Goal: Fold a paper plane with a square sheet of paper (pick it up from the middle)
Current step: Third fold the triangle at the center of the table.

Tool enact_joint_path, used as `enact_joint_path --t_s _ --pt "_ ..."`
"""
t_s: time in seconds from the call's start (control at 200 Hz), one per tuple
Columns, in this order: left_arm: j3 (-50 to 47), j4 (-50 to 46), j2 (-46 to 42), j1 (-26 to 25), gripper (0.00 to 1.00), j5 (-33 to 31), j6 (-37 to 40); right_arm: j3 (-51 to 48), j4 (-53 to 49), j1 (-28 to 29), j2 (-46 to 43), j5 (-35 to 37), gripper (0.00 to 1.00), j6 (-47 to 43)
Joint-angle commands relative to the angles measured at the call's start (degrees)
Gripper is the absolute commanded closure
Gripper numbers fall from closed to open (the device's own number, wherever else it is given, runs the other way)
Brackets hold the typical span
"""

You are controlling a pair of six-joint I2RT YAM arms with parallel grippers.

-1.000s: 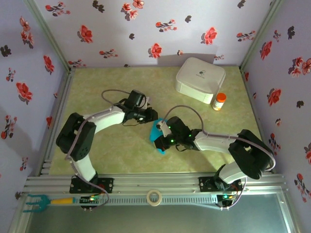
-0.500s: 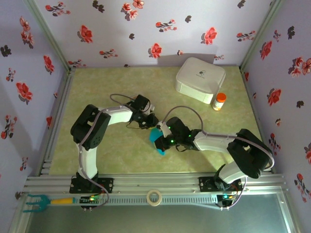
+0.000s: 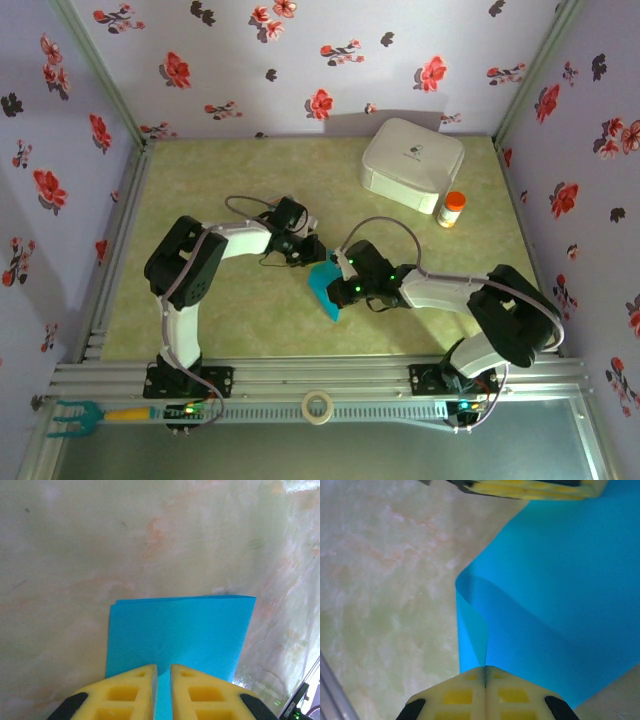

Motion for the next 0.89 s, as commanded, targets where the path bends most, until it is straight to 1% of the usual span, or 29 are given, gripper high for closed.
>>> enact_joint_path --t_s 0.0,0.365,0.535,0.89 --pt "-1.96 -3.41 0.05 -0.29 0.84 -1.67 -0.05 2.21 -4.2 -0.36 1.42 6.07 1.0 1.01" --pt "-2.49 -3.52 -0.84 -0.27 0.85 -2.15 -0.36 3.68 -6.88 -0.4 2.52 9.06 1.0 1.17" --pt "-2.31 -3.56 -1.02 -0.29 0.85 -2.13 -0.53 4.33 -6.92 -0.36 3.6 7.61 1.0 1.0" --pt "-2.33 -3.52 -1.22 -0.28 0.85 -2.13 -0.63 4.71 -7.65 -0.43 3.9 7.65 1.0 0.91"
